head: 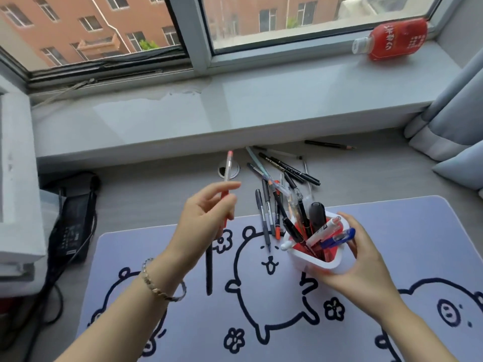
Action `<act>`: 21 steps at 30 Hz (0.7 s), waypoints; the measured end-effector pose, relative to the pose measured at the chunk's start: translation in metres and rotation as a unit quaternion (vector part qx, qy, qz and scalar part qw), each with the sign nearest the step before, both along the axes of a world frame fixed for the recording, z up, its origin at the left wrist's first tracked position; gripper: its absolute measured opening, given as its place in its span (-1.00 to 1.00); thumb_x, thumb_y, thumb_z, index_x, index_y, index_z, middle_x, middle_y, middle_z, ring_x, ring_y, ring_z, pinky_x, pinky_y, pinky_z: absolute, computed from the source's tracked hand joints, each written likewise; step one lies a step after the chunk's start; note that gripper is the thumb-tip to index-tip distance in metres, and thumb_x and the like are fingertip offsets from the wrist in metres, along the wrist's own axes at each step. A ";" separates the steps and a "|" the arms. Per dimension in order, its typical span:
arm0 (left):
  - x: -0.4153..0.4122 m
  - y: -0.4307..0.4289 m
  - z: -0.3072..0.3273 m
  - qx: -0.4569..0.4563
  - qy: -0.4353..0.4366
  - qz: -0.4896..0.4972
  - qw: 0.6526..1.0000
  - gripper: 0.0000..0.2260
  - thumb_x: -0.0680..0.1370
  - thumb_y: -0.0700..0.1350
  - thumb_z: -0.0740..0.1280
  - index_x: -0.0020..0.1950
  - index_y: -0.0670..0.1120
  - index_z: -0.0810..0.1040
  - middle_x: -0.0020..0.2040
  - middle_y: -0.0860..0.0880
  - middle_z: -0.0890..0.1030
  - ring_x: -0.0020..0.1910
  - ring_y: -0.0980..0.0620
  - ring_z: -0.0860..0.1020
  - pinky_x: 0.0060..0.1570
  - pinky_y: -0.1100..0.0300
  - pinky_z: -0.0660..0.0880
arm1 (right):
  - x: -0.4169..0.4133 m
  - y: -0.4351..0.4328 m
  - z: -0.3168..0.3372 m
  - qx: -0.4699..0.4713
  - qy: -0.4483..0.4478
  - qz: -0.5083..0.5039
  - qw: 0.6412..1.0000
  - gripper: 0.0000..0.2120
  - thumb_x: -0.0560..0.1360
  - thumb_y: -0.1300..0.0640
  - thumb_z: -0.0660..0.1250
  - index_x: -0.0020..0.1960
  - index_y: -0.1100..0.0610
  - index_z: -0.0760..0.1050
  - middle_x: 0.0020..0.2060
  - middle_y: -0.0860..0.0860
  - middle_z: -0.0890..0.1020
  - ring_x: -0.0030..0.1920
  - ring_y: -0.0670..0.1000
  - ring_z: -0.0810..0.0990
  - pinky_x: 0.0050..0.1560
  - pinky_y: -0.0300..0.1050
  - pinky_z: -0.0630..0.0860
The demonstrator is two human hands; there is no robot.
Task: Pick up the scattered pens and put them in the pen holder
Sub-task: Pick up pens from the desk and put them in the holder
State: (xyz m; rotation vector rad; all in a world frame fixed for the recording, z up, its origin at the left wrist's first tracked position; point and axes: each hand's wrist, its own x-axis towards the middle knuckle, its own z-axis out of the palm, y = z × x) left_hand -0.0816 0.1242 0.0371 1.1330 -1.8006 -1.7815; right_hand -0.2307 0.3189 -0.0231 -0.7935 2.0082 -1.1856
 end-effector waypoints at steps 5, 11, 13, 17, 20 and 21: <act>0.034 0.021 -0.001 -0.036 -0.057 -0.058 0.996 -0.61 0.32 -0.20 0.52 0.09 0.04 0.54 -0.38 0.01 0.42 -0.42 0.13 0.35 -0.35 0.40 0.34 | 0.015 0.001 0.001 -0.005 0.000 0.016 1.000 -0.18 0.14 0.23 0.58 0.16 -0.35 0.28 0.14 -0.18 0.52 0.16 -0.27 0.45 -0.02 -0.40 0.40; 0.043 0.032 0.006 -0.221 -0.088 0.049 0.970 -0.70 0.48 0.25 0.19 -0.36 0.23 0.60 -0.22 -0.05 0.54 -0.25 0.16 0.52 -0.28 0.50 0.36 | 0.025 0.004 0.003 -0.008 0.004 0.037 0.999 -0.18 0.15 0.21 0.57 0.19 -0.34 0.26 0.16 -0.13 0.52 0.18 -0.14 0.48 0.11 -0.25 0.43; 0.039 0.036 0.017 -0.198 -0.017 0.100 0.975 -0.69 0.52 0.19 0.15 -0.34 0.23 0.58 -0.21 -0.05 0.57 -0.32 0.17 0.49 -0.34 0.49 0.36 | 0.027 0.005 0.003 -0.004 0.004 0.043 0.999 -0.17 0.13 0.14 0.55 0.27 -0.24 0.27 0.18 -0.11 0.51 0.20 -0.10 0.47 0.19 -0.12 0.45; 0.030 0.044 0.044 -0.124 0.217 0.226 0.942 -0.84 0.54 -0.03 0.12 -0.10 0.07 0.49 -0.36 0.10 0.52 -0.45 0.20 0.38 -0.51 0.40 0.31 | 0.032 0.004 0.001 -0.003 0.005 0.048 0.999 -0.16 0.14 0.18 0.55 0.31 -0.16 0.26 0.19 -0.09 0.50 0.20 -0.08 0.47 0.18 -0.15 0.46; 0.016 0.057 0.051 -0.115 0.286 0.257 0.916 -0.93 0.54 -0.08 0.13 -0.05 0.06 0.38 -0.43 0.10 0.51 -0.47 0.20 0.40 -0.52 0.38 0.32 | 0.037 0.003 0.001 -0.011 0.012 0.059 0.998 -0.19 0.18 0.23 0.54 0.26 -0.24 0.26 0.16 -0.11 0.51 0.18 -0.13 0.48 0.07 -0.35 0.42; 0.010 0.062 0.048 -0.107 0.292 0.256 0.915 -0.94 0.53 -0.09 0.14 -0.08 0.06 0.37 -0.46 0.11 0.50 -0.48 0.21 0.41 -0.52 0.39 0.33 | 0.039 0.002 0.002 -0.014 0.013 0.062 0.998 -0.20 0.18 0.24 0.54 0.21 -0.30 0.26 0.15 -0.14 0.50 0.16 -0.17 0.47 0.03 -0.44 0.40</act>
